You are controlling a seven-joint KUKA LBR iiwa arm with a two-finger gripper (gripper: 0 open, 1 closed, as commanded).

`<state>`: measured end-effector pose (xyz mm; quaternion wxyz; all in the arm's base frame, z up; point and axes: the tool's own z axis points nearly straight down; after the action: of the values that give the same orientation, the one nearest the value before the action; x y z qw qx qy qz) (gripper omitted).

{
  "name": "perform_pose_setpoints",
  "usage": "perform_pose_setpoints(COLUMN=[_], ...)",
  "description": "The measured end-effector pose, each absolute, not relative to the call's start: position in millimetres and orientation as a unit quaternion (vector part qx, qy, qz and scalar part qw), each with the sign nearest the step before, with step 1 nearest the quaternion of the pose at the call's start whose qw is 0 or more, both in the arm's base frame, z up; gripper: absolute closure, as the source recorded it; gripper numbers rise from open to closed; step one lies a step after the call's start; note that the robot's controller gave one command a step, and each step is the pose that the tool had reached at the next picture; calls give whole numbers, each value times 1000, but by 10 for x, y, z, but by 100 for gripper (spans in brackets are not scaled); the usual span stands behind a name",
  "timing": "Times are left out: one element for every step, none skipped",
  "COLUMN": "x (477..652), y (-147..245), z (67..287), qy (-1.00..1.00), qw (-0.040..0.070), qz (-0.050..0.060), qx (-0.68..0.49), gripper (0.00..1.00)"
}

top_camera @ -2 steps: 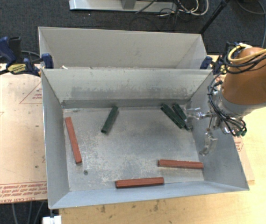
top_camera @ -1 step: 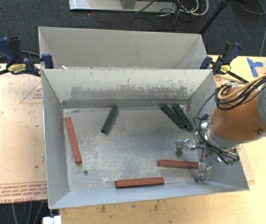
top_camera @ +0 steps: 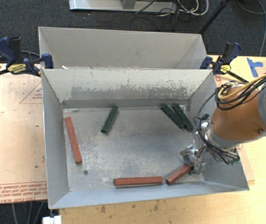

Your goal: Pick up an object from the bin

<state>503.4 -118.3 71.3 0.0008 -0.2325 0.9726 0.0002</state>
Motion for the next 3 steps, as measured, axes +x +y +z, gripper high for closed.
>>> perform_pose_setpoints(x=[5118, 5107, 5107], y=[-971, -973, -974], z=[1812, 1794, 1793], qy=[827, 828, 828], qw=[3, 1, 1], qz=[-1, 1, 1], qx=[-562, -561, -561], gripper=[100, 100, 100])
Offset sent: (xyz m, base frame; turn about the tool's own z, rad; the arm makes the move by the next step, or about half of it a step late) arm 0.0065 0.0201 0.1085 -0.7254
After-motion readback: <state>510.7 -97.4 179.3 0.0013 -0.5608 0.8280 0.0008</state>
